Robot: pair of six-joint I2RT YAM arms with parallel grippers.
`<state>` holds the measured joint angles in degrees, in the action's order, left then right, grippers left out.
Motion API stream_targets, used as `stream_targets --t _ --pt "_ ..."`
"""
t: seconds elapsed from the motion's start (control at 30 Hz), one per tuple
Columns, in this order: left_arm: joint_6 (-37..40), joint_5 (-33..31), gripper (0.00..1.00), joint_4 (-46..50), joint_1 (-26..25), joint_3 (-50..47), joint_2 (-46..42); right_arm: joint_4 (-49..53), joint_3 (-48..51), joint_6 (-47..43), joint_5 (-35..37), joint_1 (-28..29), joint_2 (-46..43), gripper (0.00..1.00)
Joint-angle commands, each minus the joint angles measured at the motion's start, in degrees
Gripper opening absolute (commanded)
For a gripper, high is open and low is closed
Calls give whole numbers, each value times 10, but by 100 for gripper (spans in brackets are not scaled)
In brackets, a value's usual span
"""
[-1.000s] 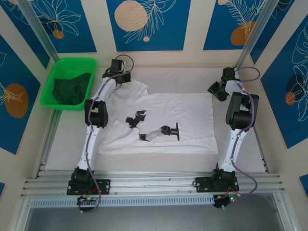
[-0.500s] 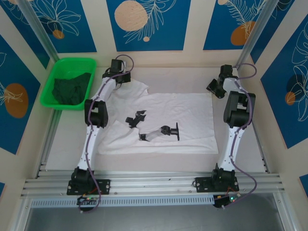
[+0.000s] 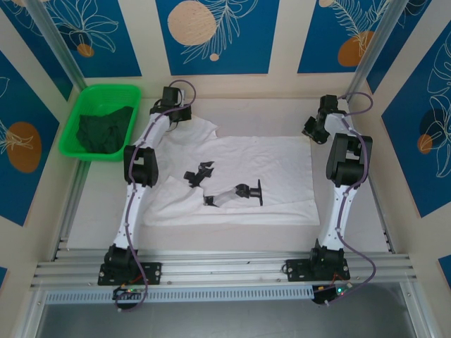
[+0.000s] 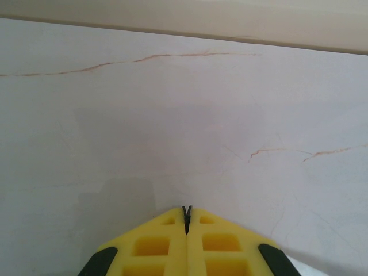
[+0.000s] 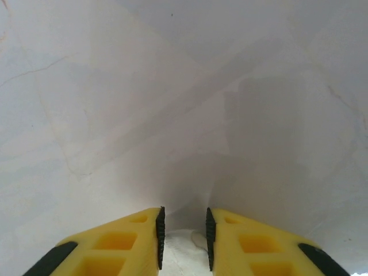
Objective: Fold and stack the t-shirts
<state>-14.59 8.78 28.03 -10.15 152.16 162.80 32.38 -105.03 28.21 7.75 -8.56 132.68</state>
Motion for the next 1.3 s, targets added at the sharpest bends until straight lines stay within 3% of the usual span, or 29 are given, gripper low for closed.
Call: stream_targets --t 0.0,0.33,0.8,1.27 --pt "0 17 0 6 -3 -7 -25 32 -12 -5 6 6 22 20" --pt "3 24 0 -35 -4 -69 -64 13 9 -20 11 7 -6 0" --pt "59 39 0 -115 -5 -246 -217 -87 132 -40 -7 14 -133 0" --pt "99 20 0 -196 -16 -560 -460 -64 268 -11 0 -1 -266 0"
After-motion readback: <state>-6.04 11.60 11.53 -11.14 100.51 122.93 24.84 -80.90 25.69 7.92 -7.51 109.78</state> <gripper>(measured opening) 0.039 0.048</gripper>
